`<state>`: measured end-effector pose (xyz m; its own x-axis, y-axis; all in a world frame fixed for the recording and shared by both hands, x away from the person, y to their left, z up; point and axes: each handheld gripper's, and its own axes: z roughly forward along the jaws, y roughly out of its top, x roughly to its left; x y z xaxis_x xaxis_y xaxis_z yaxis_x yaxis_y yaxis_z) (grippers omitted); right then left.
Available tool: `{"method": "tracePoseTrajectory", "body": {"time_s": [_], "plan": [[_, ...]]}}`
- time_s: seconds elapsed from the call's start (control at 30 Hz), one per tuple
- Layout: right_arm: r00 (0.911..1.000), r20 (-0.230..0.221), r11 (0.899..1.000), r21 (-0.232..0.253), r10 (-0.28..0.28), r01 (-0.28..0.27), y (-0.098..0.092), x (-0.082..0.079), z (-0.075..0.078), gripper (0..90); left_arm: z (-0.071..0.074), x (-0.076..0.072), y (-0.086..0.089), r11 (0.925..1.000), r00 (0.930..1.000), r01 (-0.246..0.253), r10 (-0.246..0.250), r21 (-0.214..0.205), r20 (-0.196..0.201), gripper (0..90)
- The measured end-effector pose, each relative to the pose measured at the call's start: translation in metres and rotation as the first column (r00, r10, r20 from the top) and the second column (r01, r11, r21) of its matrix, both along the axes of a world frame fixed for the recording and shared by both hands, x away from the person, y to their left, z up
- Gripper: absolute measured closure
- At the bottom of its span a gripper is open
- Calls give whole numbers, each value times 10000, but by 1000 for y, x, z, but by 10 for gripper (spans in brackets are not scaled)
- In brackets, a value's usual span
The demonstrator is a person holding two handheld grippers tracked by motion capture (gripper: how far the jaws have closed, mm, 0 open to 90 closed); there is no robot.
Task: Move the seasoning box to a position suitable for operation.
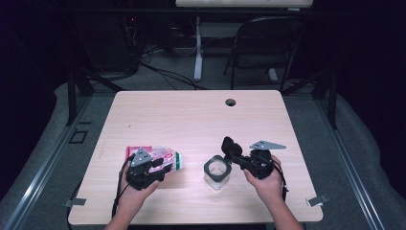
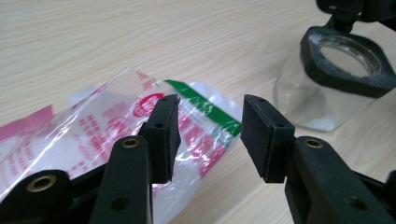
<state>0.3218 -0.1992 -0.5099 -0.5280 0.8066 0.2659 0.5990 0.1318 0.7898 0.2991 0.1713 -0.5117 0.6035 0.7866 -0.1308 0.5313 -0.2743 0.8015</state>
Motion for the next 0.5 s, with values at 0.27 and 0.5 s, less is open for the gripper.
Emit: {"method": "tracePoseTrajectory", "body": {"time_s": [0.27,0.5], "plan": [[9986,23,9986,93,-530,530,-14,6,0,846,-3,0,12,9993,9996,-294,293,212,47,548],[9980,11,9978,230,-630,629,-18,4,-1,792,-4,-2,22,9981,9986,-476,467,397,234,506]]}}
